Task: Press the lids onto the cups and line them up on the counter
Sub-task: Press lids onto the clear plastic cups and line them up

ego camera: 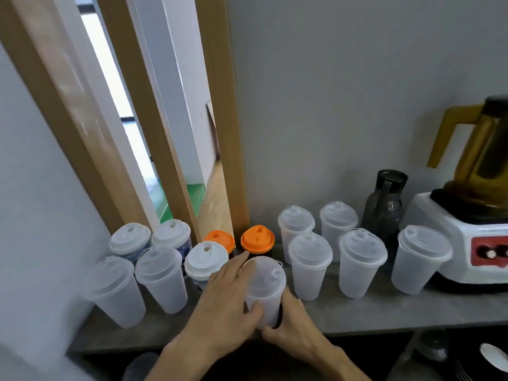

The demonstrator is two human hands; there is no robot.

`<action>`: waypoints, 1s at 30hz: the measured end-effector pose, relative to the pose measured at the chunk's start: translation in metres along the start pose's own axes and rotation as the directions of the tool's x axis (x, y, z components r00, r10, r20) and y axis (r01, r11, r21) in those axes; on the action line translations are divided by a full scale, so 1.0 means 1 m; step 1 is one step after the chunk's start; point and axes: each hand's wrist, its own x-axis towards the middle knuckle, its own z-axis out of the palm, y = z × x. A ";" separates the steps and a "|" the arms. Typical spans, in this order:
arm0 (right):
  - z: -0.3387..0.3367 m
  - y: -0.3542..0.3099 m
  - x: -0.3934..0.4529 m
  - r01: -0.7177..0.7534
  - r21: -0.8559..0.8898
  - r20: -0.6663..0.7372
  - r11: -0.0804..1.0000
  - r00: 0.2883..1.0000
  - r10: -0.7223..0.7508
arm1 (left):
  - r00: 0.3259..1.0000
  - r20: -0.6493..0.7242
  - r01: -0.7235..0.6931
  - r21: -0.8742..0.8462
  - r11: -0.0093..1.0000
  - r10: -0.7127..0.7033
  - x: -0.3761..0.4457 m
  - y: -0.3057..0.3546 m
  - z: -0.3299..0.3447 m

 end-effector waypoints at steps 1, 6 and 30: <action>-0.001 -0.001 0.001 0.010 0.003 0.013 1.000 1.000 -0.010 | 0.999 0.012 -0.032 -0.019 0.999 0.032 -0.001 -0.002 0.001; 0.004 -0.007 -0.002 0.015 0.108 -0.101 0.994 0.995 -0.004 | 0.987 -0.161 0.008 0.081 0.997 0.005 -0.007 0.009 0.015; 0.008 0.000 -0.001 0.023 0.174 -0.103 0.984 0.995 -0.005 | 0.947 -0.321 0.003 -0.077 0.997 -0.028 -0.007 -0.004 0.042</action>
